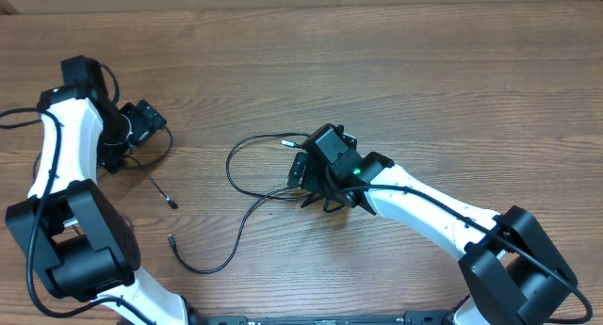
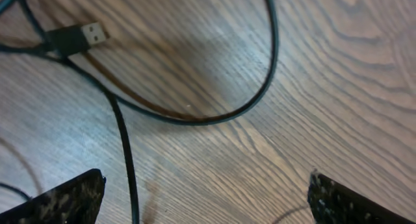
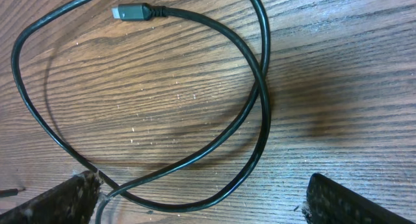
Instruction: Untangle cables
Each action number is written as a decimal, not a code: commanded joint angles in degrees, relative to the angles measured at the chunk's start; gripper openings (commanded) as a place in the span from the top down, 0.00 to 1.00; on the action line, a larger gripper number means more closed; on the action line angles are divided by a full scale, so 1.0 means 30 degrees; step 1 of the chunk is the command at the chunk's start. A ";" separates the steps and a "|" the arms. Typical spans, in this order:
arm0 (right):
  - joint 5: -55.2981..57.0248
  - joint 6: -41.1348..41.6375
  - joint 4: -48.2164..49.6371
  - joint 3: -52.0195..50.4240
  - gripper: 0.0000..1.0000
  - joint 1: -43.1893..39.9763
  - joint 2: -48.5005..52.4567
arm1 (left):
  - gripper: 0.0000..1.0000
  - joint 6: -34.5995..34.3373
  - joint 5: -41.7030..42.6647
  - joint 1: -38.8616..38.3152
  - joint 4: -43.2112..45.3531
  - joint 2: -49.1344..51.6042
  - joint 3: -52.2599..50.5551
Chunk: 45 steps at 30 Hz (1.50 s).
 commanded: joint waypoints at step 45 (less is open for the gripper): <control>0.0328 -0.0153 0.0255 -0.0153 0.00 0.0036 0.0007 | 0.83 0.2404 -0.0882 0.6484 0.1377 0.0051 -0.4167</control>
